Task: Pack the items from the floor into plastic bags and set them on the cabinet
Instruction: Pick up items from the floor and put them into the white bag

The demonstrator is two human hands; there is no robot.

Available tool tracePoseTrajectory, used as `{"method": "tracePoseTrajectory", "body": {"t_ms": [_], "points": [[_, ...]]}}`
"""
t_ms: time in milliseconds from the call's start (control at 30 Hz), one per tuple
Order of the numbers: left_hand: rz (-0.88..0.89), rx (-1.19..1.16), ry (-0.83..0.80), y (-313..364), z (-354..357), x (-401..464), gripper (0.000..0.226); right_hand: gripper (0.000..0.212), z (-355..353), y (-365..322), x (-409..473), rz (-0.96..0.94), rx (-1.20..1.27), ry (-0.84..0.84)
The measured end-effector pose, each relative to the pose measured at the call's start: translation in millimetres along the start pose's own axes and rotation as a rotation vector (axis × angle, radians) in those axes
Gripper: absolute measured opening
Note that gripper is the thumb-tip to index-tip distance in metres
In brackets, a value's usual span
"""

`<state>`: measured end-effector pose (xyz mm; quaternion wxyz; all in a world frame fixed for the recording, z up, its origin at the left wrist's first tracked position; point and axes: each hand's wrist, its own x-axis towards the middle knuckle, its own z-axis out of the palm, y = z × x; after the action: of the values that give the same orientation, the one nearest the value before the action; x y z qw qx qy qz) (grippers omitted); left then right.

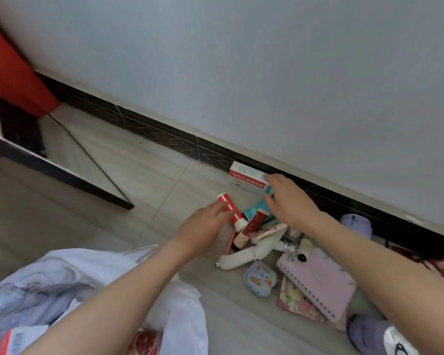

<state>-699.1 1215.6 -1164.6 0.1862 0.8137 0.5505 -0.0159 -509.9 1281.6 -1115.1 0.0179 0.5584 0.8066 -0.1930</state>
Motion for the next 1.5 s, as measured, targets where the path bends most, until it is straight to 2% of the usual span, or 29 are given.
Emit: {"method": "tracePoseTrajectory", "body": {"t_ms": [100, 333, 500, 567, 833, 1067, 1200, 1367, 1500], "points": [[0.018, -0.022, 0.094, -10, 8, 23, 0.053, 0.047, 16, 2, 20, 0.007, -0.003, 0.071], [-0.018, -0.016, 0.158, -31, 33, 37, 0.040, 0.042, 38, 0, 35, 0.053, -0.232, 0.190], [-0.046, -0.050, 0.147, -39, 35, 28, 0.039, 0.023, 38, -5, 43, 0.095, -0.273, 0.205], [-0.063, -0.049, 0.125, -40, 34, 21, 0.038, 0.022, 37, -7, 42, 0.090, -0.230, 0.221], [-0.206, -0.240, 0.250, -40, -20, -34, 0.037, 0.021, 8, -43, -9, 0.096, 0.096, 0.343], [-0.272, -0.269, 0.355, -32, -79, -133, 0.037, 0.029, -34, -119, -74, 0.125, 0.409, 0.236], [-0.392, -0.341, 0.345, -33, -81, -207, 0.036, 0.029, -31, -165, -113, 0.151, 0.643, 0.189], [-0.686, -0.470, 0.466, -34, -60, -303, 0.027, 0.026, 1, -209, -155, 0.140, 0.577, 0.080], [-0.779, -0.501, 0.498, -25, -40, -350, 0.015, 0.025, 31, -226, -174, 0.220, 0.491, -0.008]]}}
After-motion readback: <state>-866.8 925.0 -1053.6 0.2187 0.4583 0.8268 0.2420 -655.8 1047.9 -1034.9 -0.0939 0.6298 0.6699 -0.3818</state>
